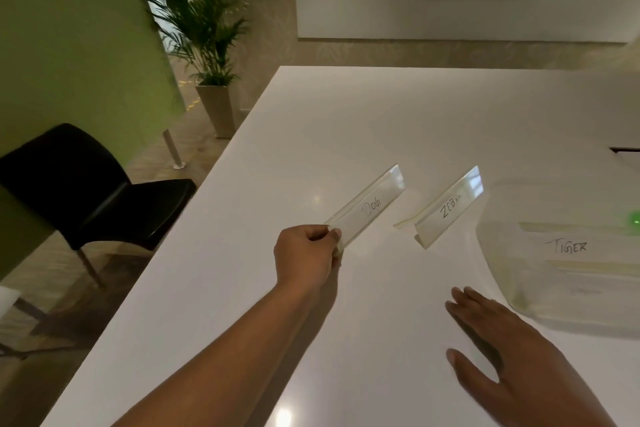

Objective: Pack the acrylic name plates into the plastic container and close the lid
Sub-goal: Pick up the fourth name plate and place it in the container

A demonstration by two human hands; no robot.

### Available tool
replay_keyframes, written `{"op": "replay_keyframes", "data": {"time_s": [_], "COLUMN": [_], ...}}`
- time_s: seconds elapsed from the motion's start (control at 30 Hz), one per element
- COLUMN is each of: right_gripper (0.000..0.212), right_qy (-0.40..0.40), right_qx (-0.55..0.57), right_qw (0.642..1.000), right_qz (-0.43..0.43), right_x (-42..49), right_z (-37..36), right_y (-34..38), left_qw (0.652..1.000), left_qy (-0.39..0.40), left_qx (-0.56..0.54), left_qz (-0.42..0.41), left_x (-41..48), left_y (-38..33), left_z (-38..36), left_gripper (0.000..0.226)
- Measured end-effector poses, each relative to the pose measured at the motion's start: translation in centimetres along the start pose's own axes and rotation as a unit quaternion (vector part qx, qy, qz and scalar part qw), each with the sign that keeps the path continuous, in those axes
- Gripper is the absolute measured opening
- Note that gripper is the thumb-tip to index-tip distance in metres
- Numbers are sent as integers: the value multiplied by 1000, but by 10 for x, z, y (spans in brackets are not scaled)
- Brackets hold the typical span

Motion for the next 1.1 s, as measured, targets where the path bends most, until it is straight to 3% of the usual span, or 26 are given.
{"op": "replay_keyframes", "data": {"time_s": [0.43,0.63,0.73,0.87,1.1], "right_gripper": [51,61,70,60,57], "right_qy": [-15,-10,-35,-24,47], "right_qx": [22,68,251,350,565], "right_qw": [1000,997,967,936,821], "right_qz": [10,28,13,27,67], "right_x": [-3,-5,-3,1,-4], "right_z": [0,-4,1,7,14], "right_y": [-11,-19,-28,-35,-45], "left_qw": [999,999,999,999,984], "left_qy": [-4,-17,-17,19,152], "left_qx": [-2,-3,-8,-16,-84], "left_qz": [-41,-39,-28,-23,-48], "left_x": [-23,-82,-115,-149,-166], "left_y": [-7,7,17,21,6], "left_z": [28,80,94,93,76], "left_gripper": [30,13,7,15,24]}}
Point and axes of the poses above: each hand's wrist, its own x-axis towards the middle knuckle, its own z-axis out of the back of the hand, y = z × x, the point moved 5 cm from there along x, towards the middle knuckle, and after that the axes turned 14 degrees about y, right-handed, at the moved point
